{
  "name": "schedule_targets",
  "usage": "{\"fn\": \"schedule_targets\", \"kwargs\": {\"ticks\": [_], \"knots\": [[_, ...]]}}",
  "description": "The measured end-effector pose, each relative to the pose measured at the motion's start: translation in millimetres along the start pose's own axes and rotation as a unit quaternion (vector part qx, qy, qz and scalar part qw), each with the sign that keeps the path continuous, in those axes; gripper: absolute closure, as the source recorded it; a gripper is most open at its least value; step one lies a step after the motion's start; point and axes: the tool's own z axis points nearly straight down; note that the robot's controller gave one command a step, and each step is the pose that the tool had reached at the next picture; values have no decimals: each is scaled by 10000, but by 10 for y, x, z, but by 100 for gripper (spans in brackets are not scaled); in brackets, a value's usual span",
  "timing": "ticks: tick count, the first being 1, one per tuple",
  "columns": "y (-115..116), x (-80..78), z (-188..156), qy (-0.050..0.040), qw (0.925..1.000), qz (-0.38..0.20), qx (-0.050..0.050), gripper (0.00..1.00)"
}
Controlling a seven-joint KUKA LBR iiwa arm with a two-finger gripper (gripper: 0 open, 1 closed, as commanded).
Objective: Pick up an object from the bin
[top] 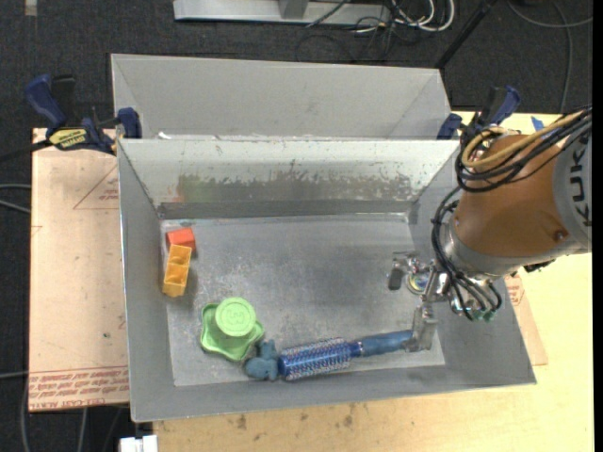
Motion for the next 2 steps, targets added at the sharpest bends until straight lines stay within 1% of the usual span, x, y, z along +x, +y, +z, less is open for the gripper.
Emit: {"fn": "schedule_targets", "kwargs": {"ticks": [1, 2], "knots": [[309, 53, 918, -31, 9992, -395, -4, 0], [294, 46, 879, -38, 9992, -398, 5, 100]]}}
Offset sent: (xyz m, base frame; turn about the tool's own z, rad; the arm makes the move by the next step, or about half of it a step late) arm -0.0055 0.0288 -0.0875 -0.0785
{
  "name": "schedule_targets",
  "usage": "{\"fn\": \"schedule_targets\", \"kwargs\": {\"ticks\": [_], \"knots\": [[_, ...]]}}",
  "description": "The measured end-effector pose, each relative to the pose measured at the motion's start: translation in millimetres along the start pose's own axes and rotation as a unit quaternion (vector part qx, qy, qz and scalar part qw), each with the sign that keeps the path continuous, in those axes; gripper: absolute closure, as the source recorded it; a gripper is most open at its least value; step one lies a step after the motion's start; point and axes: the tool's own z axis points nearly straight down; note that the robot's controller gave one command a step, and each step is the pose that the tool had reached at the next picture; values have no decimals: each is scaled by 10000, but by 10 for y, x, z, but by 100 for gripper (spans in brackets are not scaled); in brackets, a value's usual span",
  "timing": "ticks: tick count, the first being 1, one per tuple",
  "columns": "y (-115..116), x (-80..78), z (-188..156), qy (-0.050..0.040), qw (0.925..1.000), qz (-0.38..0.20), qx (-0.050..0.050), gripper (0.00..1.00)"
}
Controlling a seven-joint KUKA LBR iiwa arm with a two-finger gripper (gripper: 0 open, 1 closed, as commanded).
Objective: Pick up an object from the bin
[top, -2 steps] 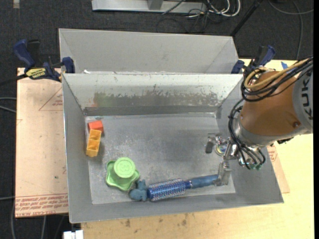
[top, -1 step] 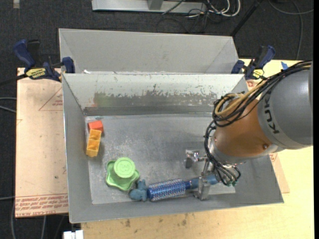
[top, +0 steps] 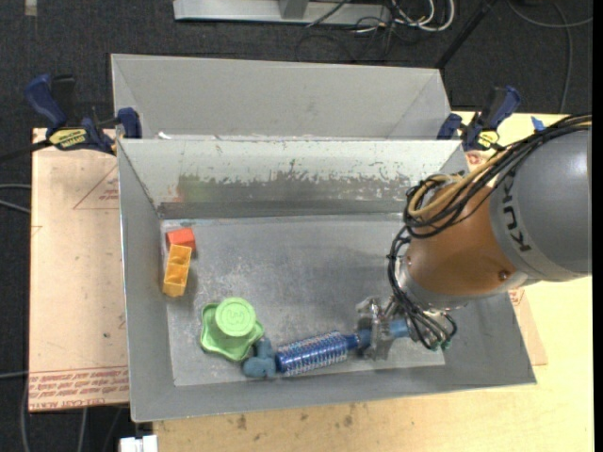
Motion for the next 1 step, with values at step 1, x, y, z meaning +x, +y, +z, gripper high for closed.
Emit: {"fn": "schedule_targets", "kwargs": {"ticks": [1], "knots": [[-53, -359, -1378, -57, 10000, -67, 11, 100]]}}
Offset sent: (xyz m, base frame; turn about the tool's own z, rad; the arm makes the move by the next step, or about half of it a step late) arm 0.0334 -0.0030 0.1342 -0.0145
